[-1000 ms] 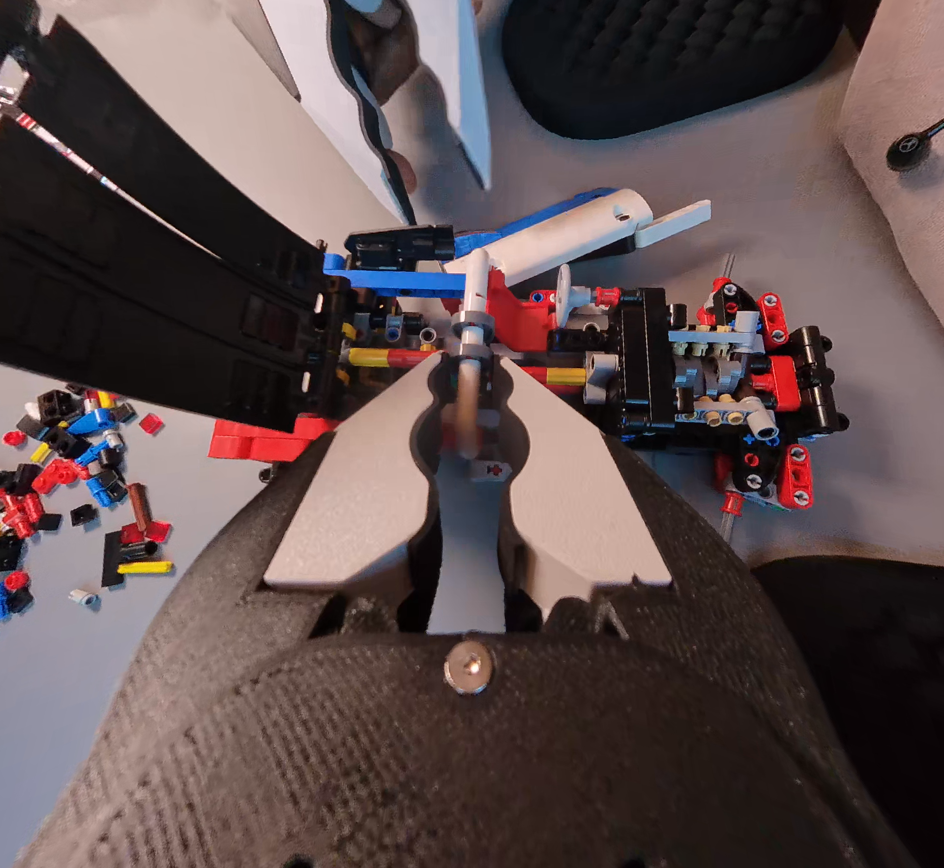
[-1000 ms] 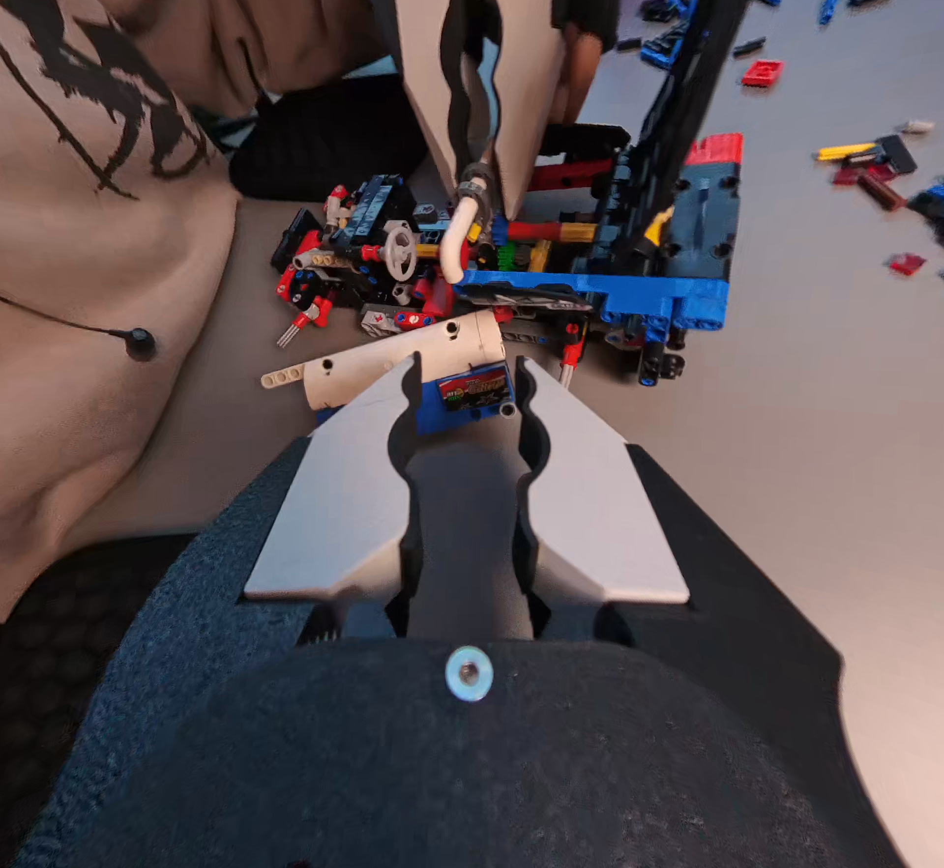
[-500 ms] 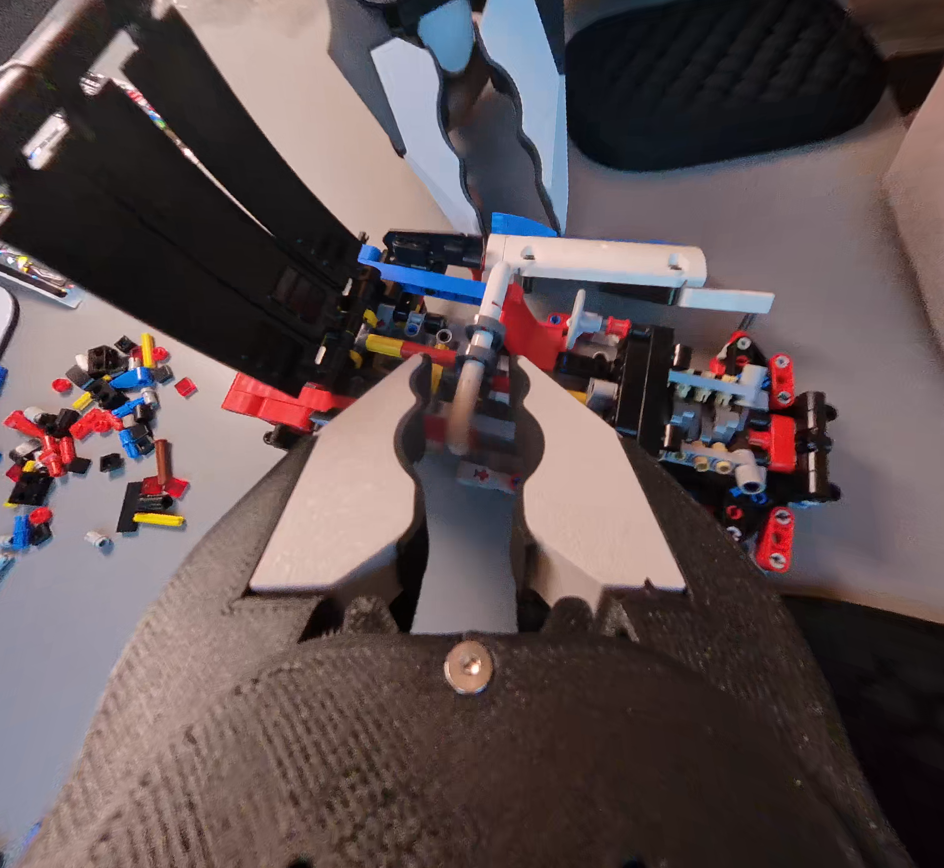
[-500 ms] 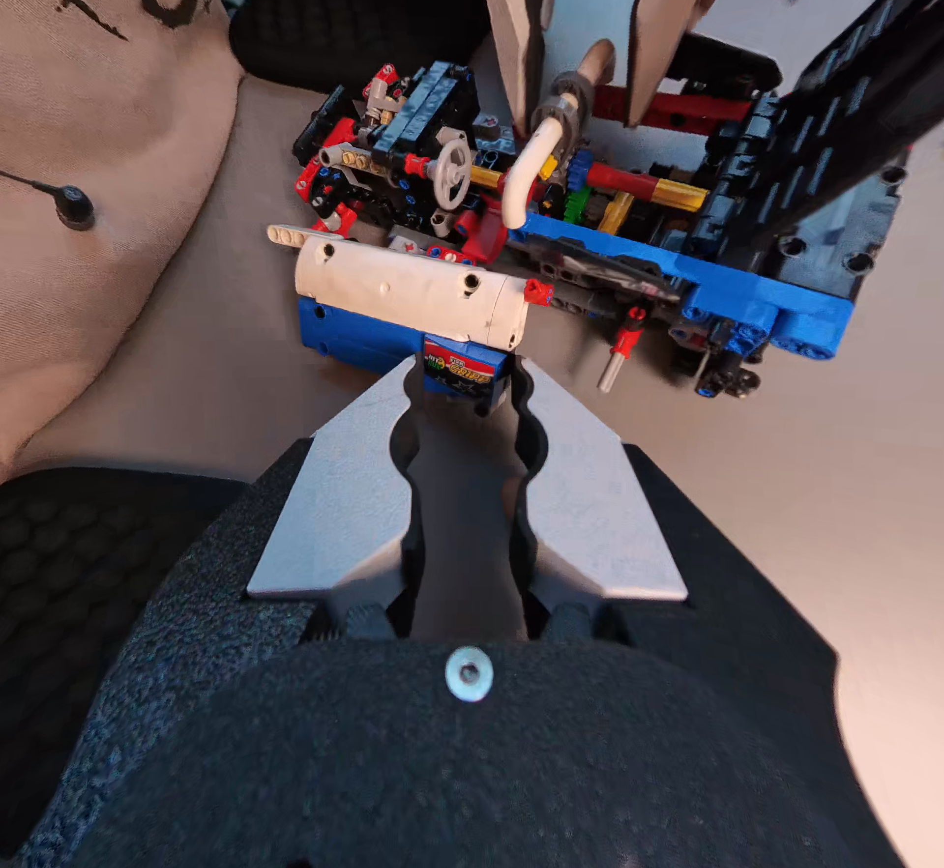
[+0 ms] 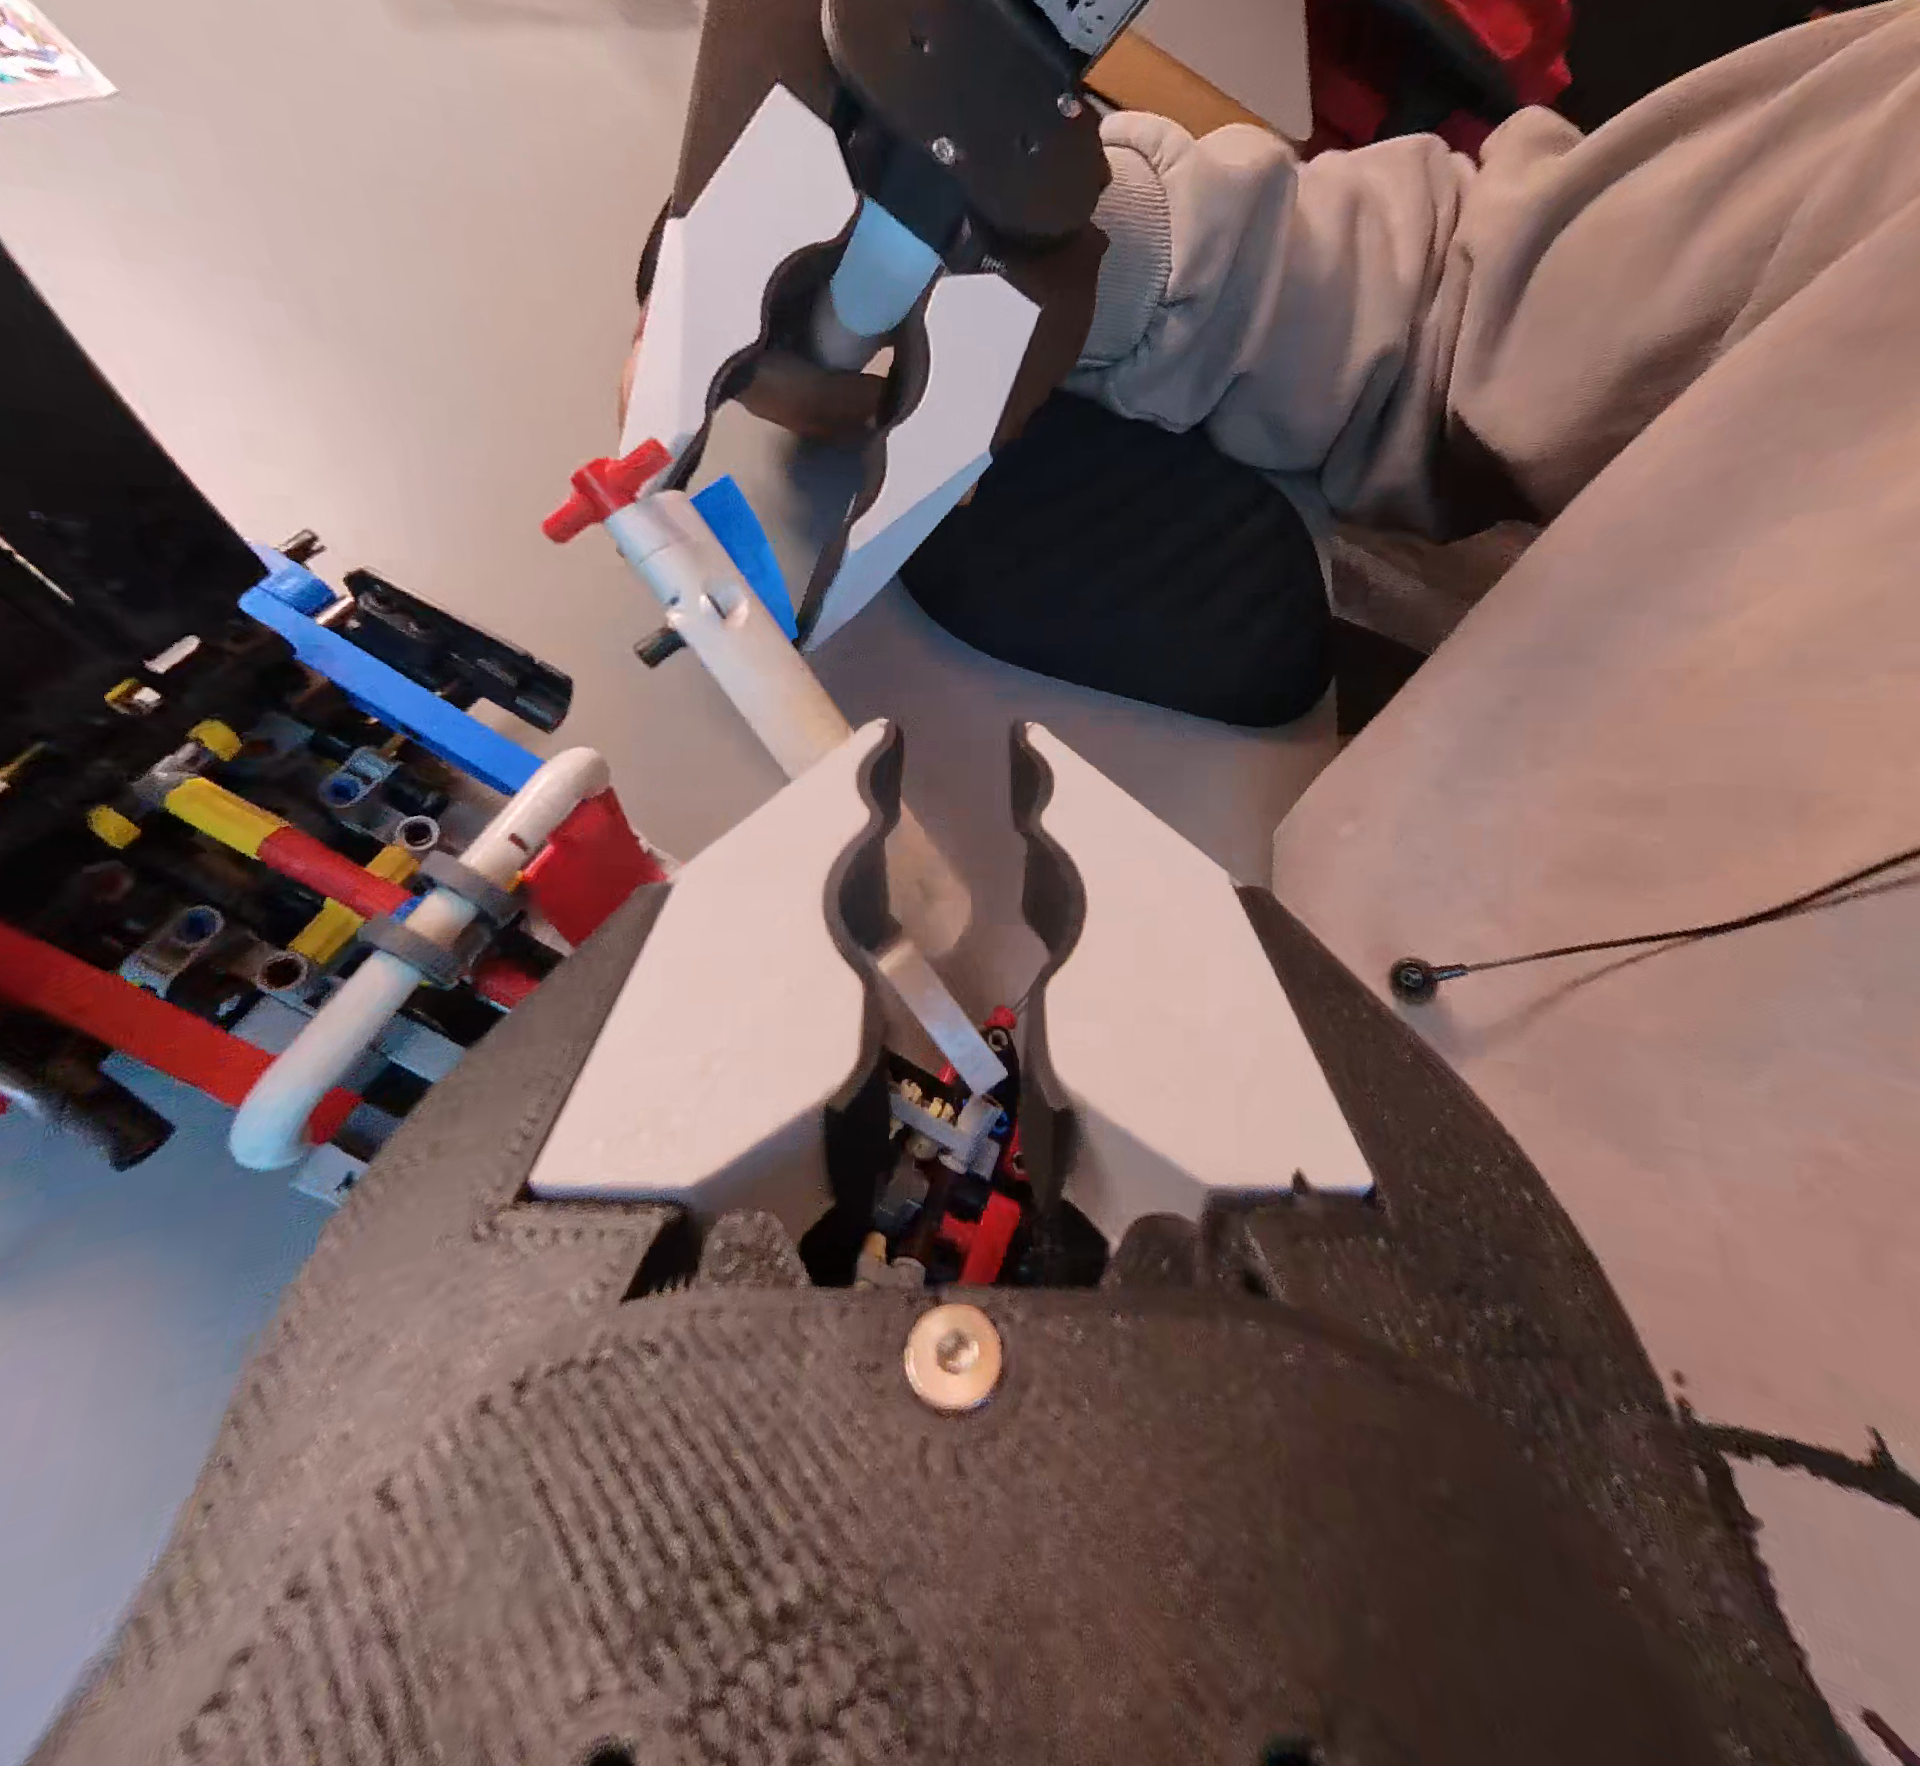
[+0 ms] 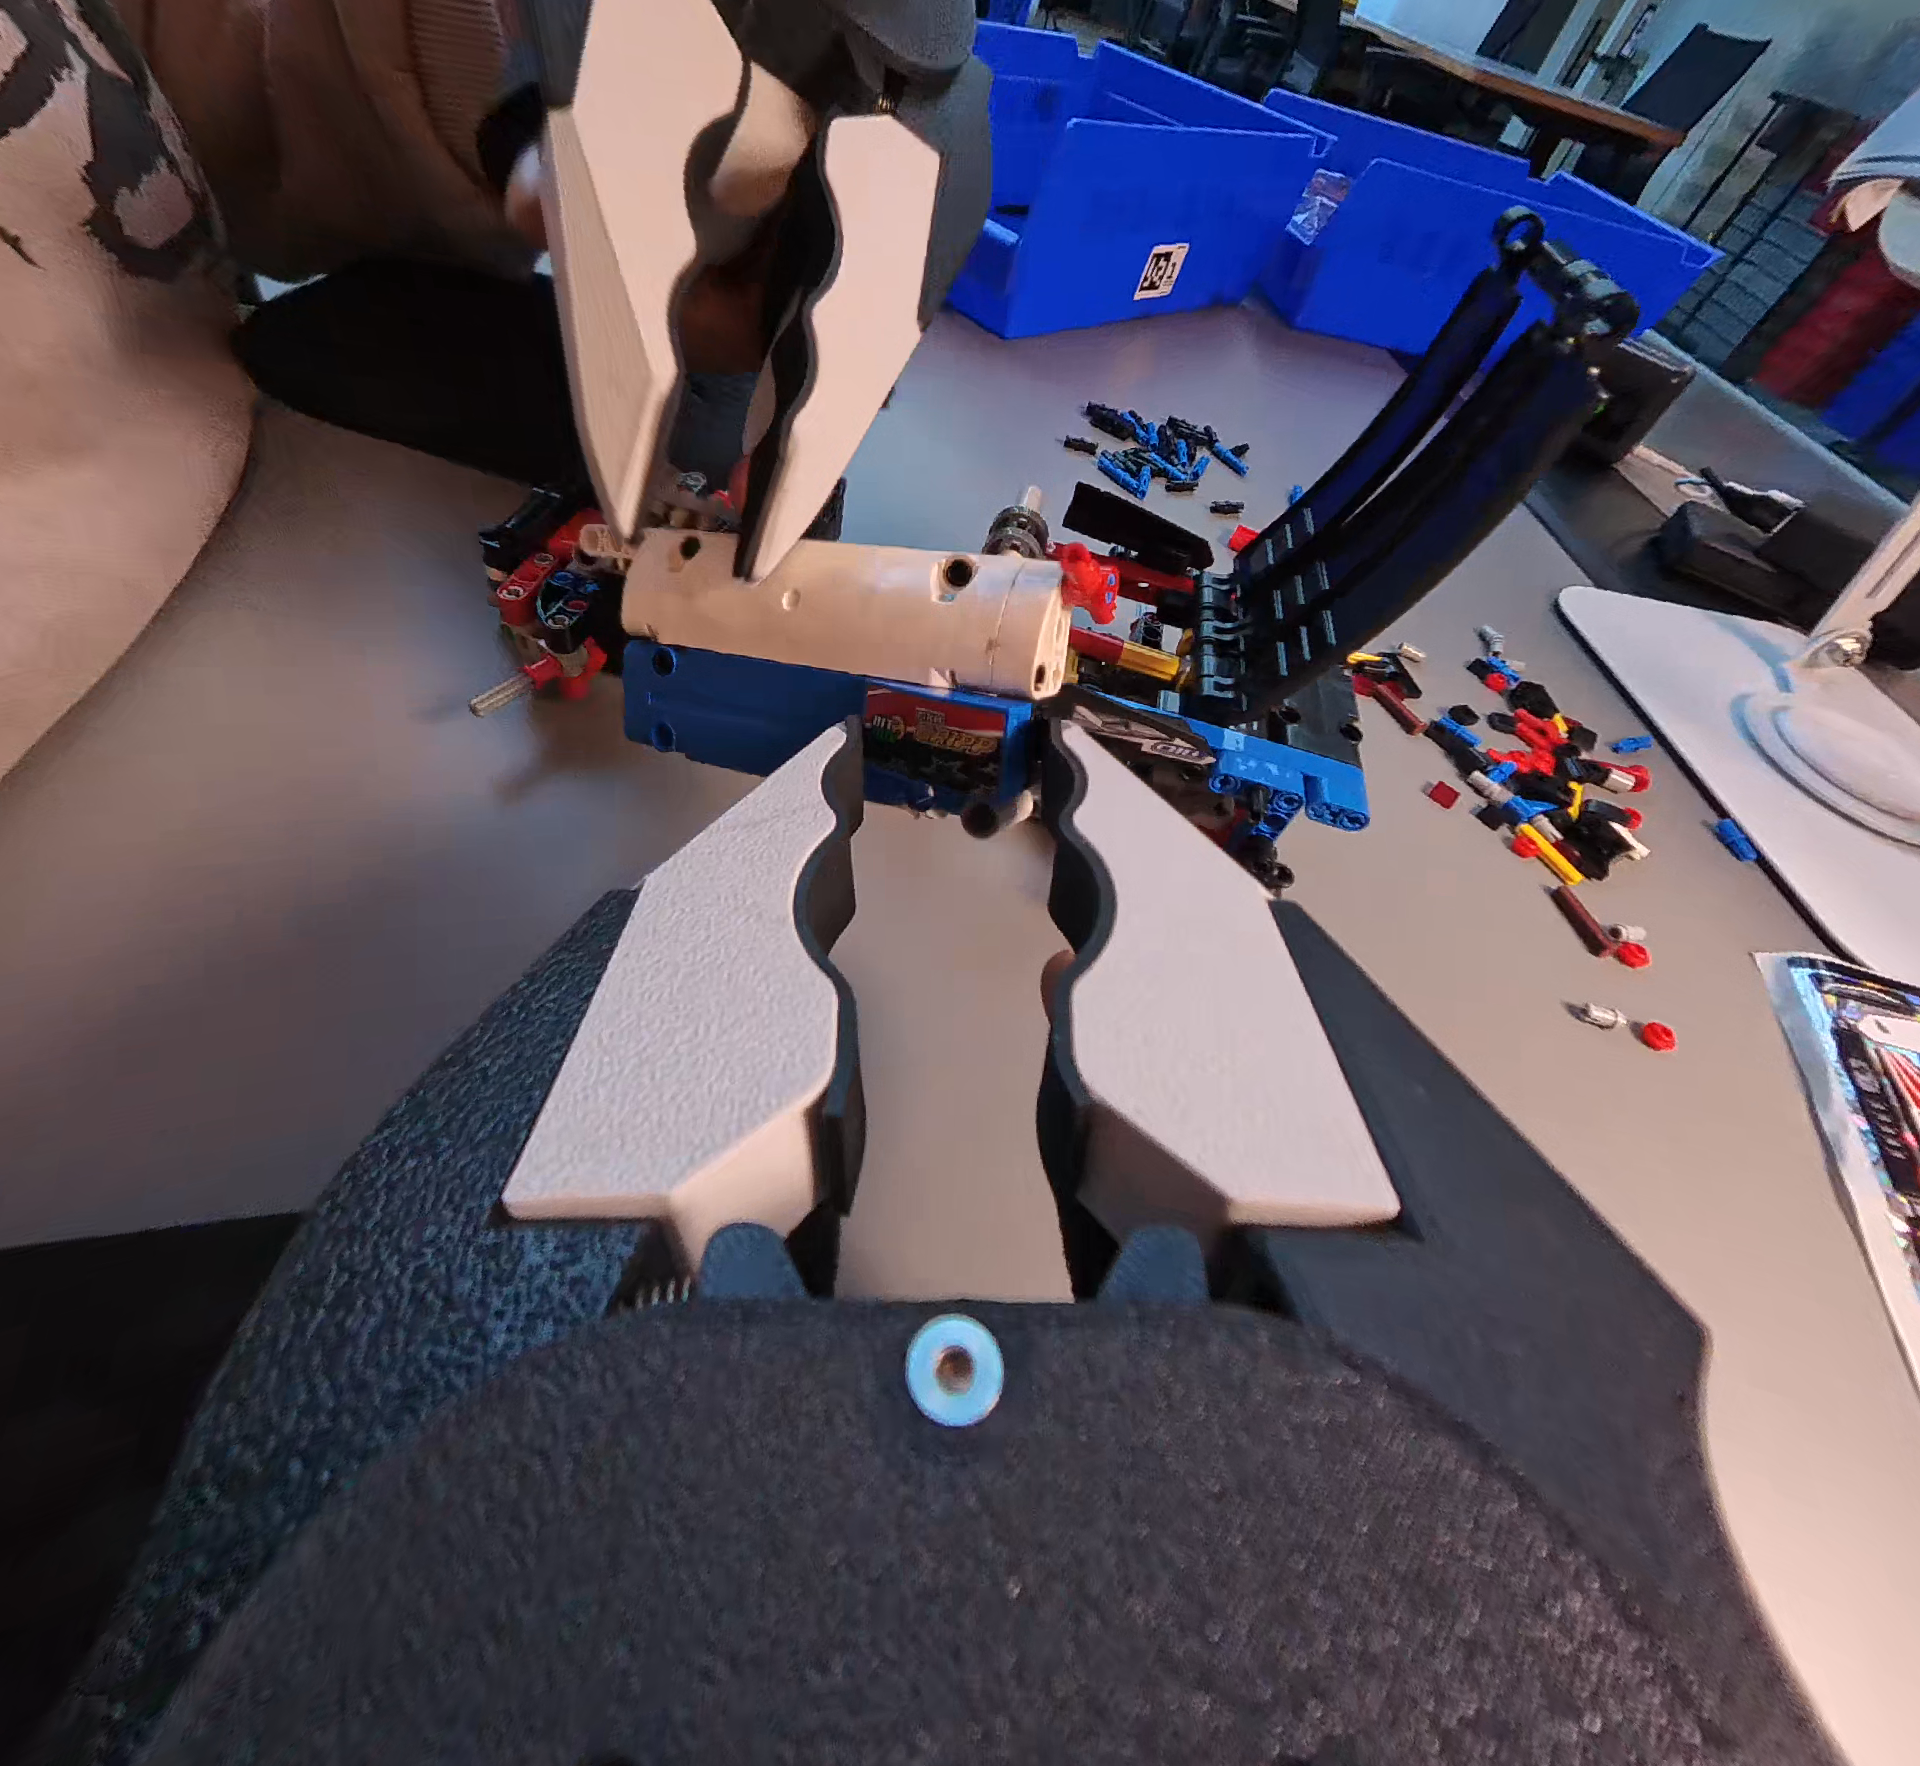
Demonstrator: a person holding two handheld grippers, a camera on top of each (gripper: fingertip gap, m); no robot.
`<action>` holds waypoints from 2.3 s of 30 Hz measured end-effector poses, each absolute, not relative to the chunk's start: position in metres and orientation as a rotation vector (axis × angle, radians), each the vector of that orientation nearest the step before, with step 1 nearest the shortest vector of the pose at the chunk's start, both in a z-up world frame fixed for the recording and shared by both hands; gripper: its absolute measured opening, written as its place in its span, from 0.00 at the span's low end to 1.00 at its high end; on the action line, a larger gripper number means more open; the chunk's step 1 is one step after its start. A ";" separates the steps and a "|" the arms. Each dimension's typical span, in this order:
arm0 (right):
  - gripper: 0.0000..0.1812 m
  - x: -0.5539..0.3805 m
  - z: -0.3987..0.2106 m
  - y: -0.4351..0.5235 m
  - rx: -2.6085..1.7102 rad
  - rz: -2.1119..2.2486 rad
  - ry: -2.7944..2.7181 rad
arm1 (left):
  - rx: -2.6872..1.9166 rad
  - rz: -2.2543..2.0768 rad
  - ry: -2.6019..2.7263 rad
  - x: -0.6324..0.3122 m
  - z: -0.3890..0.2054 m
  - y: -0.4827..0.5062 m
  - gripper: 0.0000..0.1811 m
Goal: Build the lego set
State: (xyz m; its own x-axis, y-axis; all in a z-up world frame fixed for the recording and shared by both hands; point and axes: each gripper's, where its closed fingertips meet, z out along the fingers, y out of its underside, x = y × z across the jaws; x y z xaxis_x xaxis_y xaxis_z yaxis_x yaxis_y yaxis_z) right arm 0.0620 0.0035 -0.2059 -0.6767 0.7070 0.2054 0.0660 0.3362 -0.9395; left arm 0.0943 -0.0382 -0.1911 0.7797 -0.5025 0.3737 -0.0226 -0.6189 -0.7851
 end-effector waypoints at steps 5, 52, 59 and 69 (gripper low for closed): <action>0.18 0.061 -0.217 0.002 -0.663 1.253 -2.040 | -2.205 -0.654 0.360 0.096 -0.202 -0.033 0.00; 0.06 0.068 -0.166 0.002 -0.998 1.723 -1.835 | -2.187 -0.456 0.251 0.088 -0.205 -0.021 0.04; 0.06 0.068 -0.166 0.002 -0.992 1.730 -1.827 | -2.186 -0.446 0.255 0.088 -0.205 -0.022 0.04; 0.06 0.068 -0.166 0.001 -0.987 1.748 -1.818 | -2.177 -0.469 0.240 0.090 -0.205 -0.022 0.04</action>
State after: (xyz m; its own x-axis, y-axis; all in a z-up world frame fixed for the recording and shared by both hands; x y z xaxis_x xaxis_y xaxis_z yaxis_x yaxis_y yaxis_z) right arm 0.0680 0.0014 -0.1657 -0.6543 0.7376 -0.1670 0.1961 -0.0479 -0.9794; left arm 0.0895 -0.0218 -0.2046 0.9103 -0.3332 0.2455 -0.0049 -0.6017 -0.7987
